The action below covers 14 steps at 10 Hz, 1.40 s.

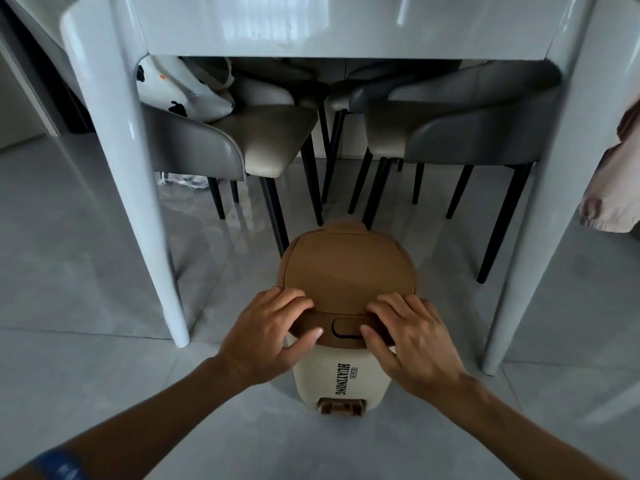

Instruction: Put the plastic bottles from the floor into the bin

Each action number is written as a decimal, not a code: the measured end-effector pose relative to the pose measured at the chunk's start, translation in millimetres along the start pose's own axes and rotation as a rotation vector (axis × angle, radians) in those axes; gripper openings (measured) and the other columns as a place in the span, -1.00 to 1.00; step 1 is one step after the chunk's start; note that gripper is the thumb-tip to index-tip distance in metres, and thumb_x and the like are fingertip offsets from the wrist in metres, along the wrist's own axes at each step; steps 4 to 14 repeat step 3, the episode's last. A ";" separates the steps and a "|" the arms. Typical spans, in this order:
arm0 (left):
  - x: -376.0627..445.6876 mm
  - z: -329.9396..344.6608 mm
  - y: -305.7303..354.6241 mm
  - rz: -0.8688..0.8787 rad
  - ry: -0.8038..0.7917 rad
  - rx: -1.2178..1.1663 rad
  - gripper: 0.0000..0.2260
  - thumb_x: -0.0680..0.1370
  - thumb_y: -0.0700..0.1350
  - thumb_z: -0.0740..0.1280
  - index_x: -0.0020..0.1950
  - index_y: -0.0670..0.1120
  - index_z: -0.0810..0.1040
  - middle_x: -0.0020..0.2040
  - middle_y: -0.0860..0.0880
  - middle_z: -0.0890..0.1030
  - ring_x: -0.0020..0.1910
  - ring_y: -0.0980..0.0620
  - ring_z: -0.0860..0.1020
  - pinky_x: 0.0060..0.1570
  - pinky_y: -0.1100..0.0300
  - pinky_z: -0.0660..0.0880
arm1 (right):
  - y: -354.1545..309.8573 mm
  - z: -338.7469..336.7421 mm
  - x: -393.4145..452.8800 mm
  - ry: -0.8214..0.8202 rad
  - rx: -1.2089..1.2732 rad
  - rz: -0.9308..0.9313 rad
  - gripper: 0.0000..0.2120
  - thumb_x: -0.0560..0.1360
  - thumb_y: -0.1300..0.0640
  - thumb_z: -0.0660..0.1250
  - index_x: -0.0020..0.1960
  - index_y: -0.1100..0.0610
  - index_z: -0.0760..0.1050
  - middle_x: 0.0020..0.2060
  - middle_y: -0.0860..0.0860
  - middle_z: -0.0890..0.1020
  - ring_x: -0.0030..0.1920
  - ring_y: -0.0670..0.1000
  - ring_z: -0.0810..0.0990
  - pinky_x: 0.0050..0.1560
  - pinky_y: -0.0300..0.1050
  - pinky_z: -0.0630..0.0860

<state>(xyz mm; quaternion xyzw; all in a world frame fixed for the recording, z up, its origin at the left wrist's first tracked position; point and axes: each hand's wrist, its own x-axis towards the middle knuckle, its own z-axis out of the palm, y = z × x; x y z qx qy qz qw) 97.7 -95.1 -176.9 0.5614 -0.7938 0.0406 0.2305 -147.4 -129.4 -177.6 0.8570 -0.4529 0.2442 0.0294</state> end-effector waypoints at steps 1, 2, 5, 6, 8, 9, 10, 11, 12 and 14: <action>-0.5 -1.8 4.0 -0.050 -0.059 -0.048 -0.57 0.54 0.17 0.24 0.19 -0.11 0.62 0.12 -0.01 0.61 0.07 0.04 0.53 0.05 0.14 0.50 | -6.3 -5.2 1.6 -0.106 0.047 0.040 -0.65 0.52 -0.15 0.17 0.09 0.04 0.58 0.04 -0.09 0.60 -0.04 -0.01 0.56 0.05 -0.04 0.48; 0.2 -10.6 2.7 -0.081 -0.036 -0.140 -0.58 0.51 0.17 0.25 0.21 -0.06 0.63 0.21 0.02 0.58 0.17 0.07 0.52 0.15 -0.01 0.54 | 6.8 -27.6 7.6 -0.221 0.293 0.115 -0.72 0.53 -0.11 0.21 0.12 -0.06 0.59 0.03 -0.23 0.59 0.03 -0.16 0.58 0.12 -0.21 0.48; 16.1 -57.6 14.3 -0.250 0.230 -0.454 -0.76 0.47 0.04 0.37 0.11 0.08 0.64 0.14 0.08 0.64 0.16 0.21 0.56 0.23 0.11 0.50 | 11.1 -78.0 13.1 -0.226 0.614 0.278 -0.76 0.49 -0.07 0.35 0.16 -0.19 0.55 -0.07 -0.18 0.67 -0.03 -0.22 0.63 0.09 -0.28 0.56; 16.1 -57.6 14.3 -0.250 0.230 -0.454 -0.76 0.47 0.04 0.37 0.11 0.08 0.64 0.14 0.08 0.64 0.16 0.21 0.56 0.23 0.11 0.50 | 11.1 -78.0 13.1 -0.226 0.614 0.278 -0.76 0.49 -0.07 0.35 0.16 -0.19 0.55 -0.07 -0.18 0.67 -0.03 -0.22 0.63 0.09 -0.28 0.56; 16.1 -57.6 14.3 -0.250 0.230 -0.454 -0.76 0.47 0.04 0.37 0.11 0.08 0.64 0.14 0.08 0.64 0.16 0.21 0.56 0.23 0.11 0.50 | 11.1 -78.0 13.1 -0.226 0.614 0.278 -0.76 0.49 -0.07 0.35 0.16 -0.19 0.55 -0.07 -0.18 0.67 -0.03 -0.22 0.63 0.09 -0.28 0.56; 16.1 -57.6 14.3 -0.250 0.230 -0.454 -0.76 0.47 0.04 0.37 0.11 0.08 0.64 0.14 0.08 0.64 0.16 0.21 0.56 0.23 0.11 0.50 | 11.1 -78.0 13.1 -0.226 0.614 0.278 -0.76 0.49 -0.07 0.35 0.16 -0.19 0.55 -0.07 -0.18 0.67 -0.03 -0.22 0.63 0.09 -0.28 0.56; 16.1 -57.6 14.3 -0.250 0.230 -0.454 -0.76 0.47 0.04 0.37 0.11 0.08 0.64 0.14 0.08 0.64 0.16 0.21 0.56 0.23 0.11 0.50 | 11.1 -78.0 13.1 -0.226 0.614 0.278 -0.76 0.49 -0.07 0.35 0.16 -0.19 0.55 -0.07 -0.18 0.67 -0.03 -0.22 0.63 0.09 -0.28 0.56; 16.1 -57.6 14.3 -0.250 0.230 -0.454 -0.76 0.47 0.04 0.37 0.11 0.08 0.64 0.14 0.08 0.64 0.16 0.21 0.56 0.23 0.11 0.50 | 11.1 -78.0 13.1 -0.226 0.614 0.278 -0.76 0.49 -0.07 0.35 0.16 -0.19 0.55 -0.07 -0.18 0.67 -0.03 -0.22 0.63 0.09 -0.28 0.56; 16.1 -57.6 14.3 -0.250 0.230 -0.454 -0.76 0.47 0.04 0.37 0.11 0.08 0.64 0.14 0.08 0.64 0.16 0.21 0.56 0.23 0.11 0.50 | 11.1 -78.0 13.1 -0.226 0.614 0.278 -0.76 0.49 -0.07 0.35 0.16 -0.19 0.55 -0.07 -0.18 0.67 -0.03 -0.22 0.63 0.09 -0.28 0.56; 16.1 -57.6 14.3 -0.250 0.230 -0.454 -0.76 0.47 0.04 0.37 0.11 0.08 0.64 0.14 0.08 0.64 0.16 0.21 0.56 0.23 0.11 0.50 | 11.1 -78.0 13.1 -0.226 0.614 0.278 -0.76 0.49 -0.07 0.35 0.16 -0.19 0.55 -0.07 -0.18 0.67 -0.03 -0.22 0.63 0.09 -0.28 0.56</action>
